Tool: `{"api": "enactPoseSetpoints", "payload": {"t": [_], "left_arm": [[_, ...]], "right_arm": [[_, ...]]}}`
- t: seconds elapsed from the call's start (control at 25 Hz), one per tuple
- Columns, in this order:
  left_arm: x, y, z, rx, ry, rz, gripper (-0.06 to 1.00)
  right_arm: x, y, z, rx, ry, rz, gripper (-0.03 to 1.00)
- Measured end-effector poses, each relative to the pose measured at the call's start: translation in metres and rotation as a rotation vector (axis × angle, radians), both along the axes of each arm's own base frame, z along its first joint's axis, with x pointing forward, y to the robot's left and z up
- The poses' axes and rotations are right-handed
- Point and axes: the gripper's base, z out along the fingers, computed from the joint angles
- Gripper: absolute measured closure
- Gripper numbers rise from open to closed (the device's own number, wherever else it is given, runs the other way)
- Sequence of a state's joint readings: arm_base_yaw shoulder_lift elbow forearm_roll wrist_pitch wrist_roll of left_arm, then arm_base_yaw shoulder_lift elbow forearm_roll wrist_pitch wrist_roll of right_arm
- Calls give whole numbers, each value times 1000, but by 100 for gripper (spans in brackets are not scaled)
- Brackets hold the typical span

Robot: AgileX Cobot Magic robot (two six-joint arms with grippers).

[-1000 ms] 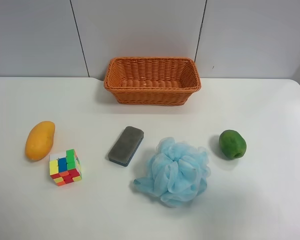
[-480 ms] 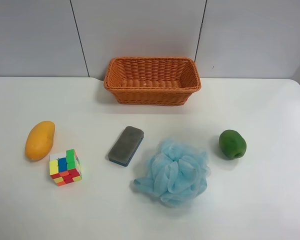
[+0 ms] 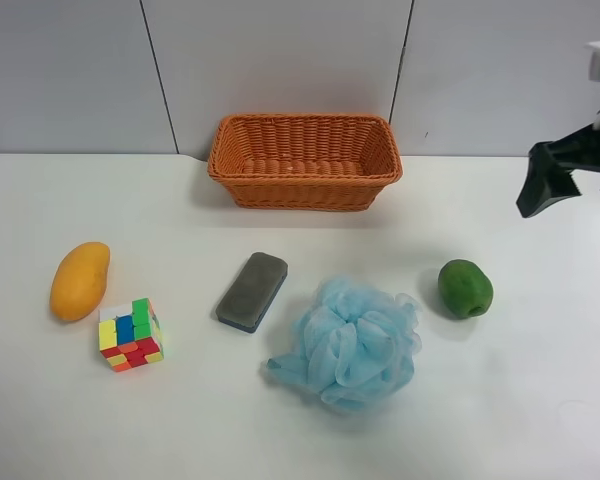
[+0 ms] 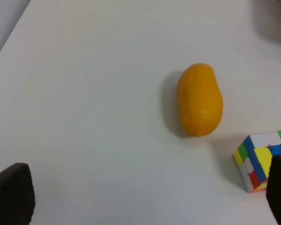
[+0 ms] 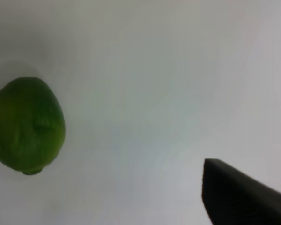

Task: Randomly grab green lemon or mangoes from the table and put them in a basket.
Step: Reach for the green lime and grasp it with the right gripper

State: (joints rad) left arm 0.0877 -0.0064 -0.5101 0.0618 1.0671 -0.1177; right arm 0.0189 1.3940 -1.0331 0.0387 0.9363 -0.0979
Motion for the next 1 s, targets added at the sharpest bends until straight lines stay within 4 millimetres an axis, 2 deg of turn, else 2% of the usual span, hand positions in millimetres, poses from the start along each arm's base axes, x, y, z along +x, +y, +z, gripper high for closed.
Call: {"api": "enactPoseSetpoints", "payload": {"t": [0.28, 0.32, 0.56, 0.76, 1.0], "left_arm": [[0, 0, 0, 0, 0, 0, -5], [0, 0, 0, 0, 0, 0, -5], [0, 0, 0, 0, 0, 0, -5], [0, 0, 0, 0, 0, 0, -5], [0, 0, 0, 0, 0, 0, -5]], "right_arm": [[35, 30, -58, 40, 92, 58, 5], [35, 30, -58, 40, 92, 58, 5], [54, 52, -113, 43, 177, 93, 5], [55, 57, -136, 39, 242, 102, 5], [55, 59, -141, 41, 260, 103, 5]]}}
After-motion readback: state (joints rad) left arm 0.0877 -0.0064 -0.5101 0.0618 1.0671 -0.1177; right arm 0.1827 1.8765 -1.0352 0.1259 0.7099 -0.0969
